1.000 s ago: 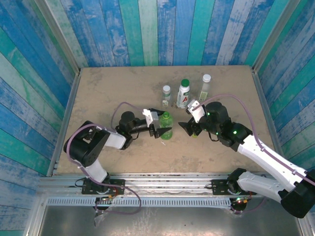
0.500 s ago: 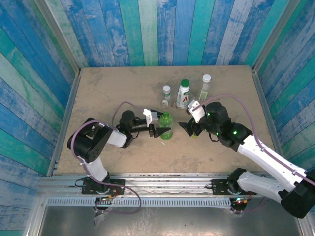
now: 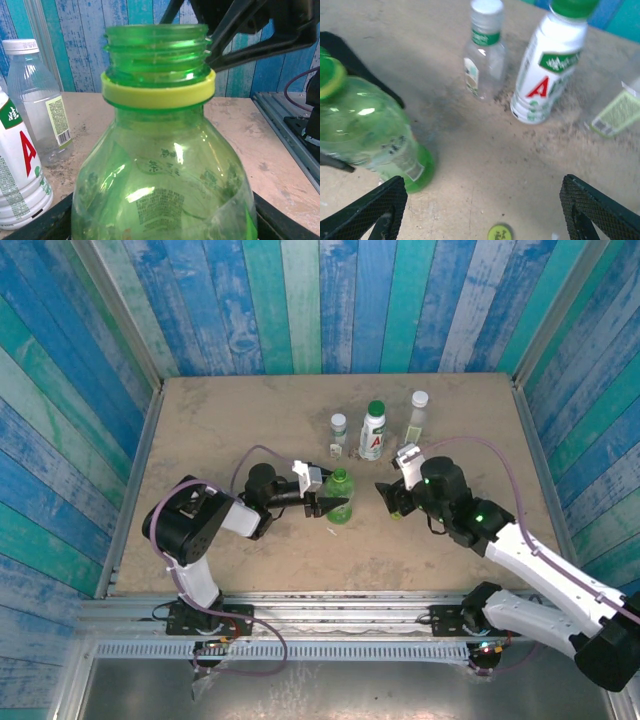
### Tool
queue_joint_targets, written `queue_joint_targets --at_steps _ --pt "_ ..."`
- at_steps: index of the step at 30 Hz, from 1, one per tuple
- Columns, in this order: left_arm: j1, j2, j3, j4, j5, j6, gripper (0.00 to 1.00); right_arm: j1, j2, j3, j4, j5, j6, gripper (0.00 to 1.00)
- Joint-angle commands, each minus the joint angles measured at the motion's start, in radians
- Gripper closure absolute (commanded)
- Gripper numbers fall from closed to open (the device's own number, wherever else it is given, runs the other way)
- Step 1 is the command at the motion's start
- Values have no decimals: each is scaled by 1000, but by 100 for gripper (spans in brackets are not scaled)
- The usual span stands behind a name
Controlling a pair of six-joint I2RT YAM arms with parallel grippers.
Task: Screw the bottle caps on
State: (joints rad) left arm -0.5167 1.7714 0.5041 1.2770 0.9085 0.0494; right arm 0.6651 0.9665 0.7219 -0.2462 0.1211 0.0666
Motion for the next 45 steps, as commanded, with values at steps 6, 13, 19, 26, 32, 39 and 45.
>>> queue_joint_targets --at_steps 6,13,19,26,32,39,45 --pt "4 11 23 -46 14 28 41 -7 177 -22 -132 107 250 21" --pt "4 2 18 -65 12 38 41 -54 334 -27 -87 70 277 33" --pt "4 -7 21 -106 4 59 40 -59 405 -64 -12 55 274 43" --pt "4 8 23 -90 -1 53 40 -90 462 -76 17 7 265 51" --pt "3 13 26 -95 -5 48 39 -91 496 -69 44 -10 254 56" --pt "4 16 28 -90 -3 40 39 -90 525 -58 26 -19 252 62" --pt "3 19 28 -84 -4 30 39 -91 510 -56 7 -18 249 64"
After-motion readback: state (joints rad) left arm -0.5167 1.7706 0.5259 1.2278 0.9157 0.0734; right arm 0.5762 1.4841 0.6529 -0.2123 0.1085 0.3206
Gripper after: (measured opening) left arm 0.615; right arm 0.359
